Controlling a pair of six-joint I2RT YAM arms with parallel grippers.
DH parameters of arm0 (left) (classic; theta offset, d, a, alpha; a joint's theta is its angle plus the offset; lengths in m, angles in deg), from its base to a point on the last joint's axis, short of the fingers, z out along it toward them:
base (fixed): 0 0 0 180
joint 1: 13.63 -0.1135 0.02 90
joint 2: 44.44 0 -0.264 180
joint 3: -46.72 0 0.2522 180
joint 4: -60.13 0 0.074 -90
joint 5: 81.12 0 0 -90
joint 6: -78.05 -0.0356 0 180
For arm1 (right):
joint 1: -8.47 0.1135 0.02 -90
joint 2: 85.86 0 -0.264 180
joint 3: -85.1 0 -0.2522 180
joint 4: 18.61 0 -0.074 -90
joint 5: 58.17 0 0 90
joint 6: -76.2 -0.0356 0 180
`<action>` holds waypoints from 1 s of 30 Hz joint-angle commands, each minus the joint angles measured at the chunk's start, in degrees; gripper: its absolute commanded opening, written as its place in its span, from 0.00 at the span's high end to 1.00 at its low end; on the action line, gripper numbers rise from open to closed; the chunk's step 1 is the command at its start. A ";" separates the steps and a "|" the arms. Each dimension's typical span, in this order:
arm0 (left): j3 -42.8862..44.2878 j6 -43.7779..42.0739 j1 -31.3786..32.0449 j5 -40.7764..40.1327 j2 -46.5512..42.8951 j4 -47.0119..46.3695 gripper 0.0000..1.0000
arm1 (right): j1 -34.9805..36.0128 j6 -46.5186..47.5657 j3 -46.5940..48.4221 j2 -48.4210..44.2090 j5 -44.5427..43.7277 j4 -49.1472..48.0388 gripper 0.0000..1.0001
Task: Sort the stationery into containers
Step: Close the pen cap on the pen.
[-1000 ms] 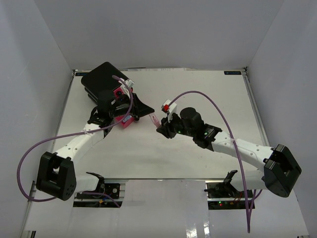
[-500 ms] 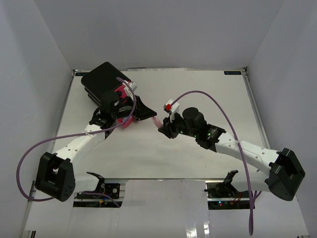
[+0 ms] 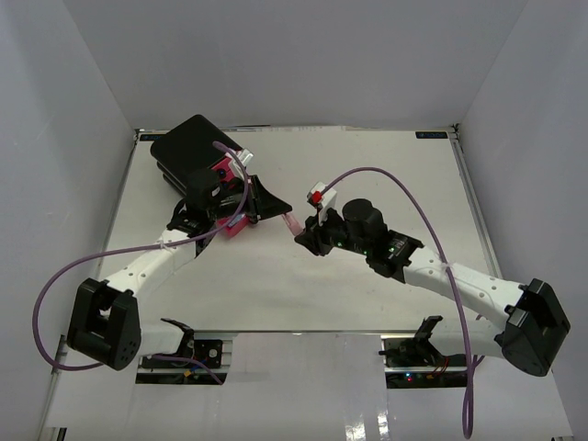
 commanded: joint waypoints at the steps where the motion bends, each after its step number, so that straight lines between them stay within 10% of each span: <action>1: -2.09 4.29 0.75 3.52 1.63 0.29 0.79 | 0.02 -0.26 1.75 -3.62 -1.72 -13.02 0.77; 30: -0.60 15.71 1.28 -1.31 4.70 -8.67 0.96 | -0.07 6.50 11.59 -1.51 -7.00 -6.35 0.67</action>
